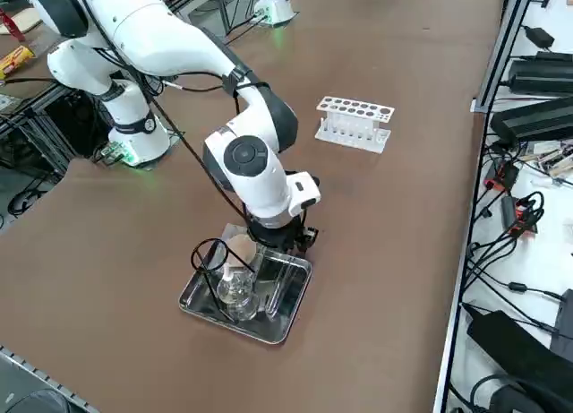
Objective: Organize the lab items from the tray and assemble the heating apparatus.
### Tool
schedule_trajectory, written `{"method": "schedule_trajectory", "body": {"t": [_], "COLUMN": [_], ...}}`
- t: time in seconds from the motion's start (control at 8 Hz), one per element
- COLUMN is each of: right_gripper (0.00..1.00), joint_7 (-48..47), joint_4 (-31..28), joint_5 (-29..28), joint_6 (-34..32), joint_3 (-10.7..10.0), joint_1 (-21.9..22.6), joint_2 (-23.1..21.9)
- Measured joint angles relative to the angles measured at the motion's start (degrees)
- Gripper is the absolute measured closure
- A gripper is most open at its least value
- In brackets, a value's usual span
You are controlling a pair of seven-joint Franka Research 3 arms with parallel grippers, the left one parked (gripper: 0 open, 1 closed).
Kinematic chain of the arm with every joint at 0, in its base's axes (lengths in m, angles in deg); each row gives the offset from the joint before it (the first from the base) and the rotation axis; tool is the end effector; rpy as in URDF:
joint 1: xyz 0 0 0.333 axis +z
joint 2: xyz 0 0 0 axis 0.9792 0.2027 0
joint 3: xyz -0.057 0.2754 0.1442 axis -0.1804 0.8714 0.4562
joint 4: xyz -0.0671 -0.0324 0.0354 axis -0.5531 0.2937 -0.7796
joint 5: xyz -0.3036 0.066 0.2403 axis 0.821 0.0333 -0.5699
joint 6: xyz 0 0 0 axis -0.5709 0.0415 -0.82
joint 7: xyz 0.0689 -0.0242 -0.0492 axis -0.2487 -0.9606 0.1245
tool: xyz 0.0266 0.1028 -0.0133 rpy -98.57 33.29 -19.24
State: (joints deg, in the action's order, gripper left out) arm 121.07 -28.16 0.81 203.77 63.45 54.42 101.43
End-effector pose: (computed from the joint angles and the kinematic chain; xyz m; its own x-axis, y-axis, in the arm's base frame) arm 0.6300 -0.2470 0.2083 -0.0074 0.9795 0.2011 0.9989 -0.0021 0.0466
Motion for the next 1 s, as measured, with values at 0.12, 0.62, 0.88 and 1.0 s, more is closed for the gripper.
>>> {"method": "schedule_trajectory", "body": {"t": [0.12, 0.62, 0.88, 1.0], "right_gripper": [0.77, 0.77, 0.77, 0.77], "joint_7": [0.2, 0.8, -0.9, -4.3], "joint_4": [0.3, 3.7, 10.4, 14.4], "joint_5": [0.0, 0.0, -0.3, -0.5], "joint_6": [0.0, -2.2, -11.5, -16.5], "joint_3": [0.0, 0.6, 0.7, 0.8], "joint_1": [0.0, 0.2, 0.4, 0.6], "joint_2": [0.0, -0.2, -0.8, -1.4]}}
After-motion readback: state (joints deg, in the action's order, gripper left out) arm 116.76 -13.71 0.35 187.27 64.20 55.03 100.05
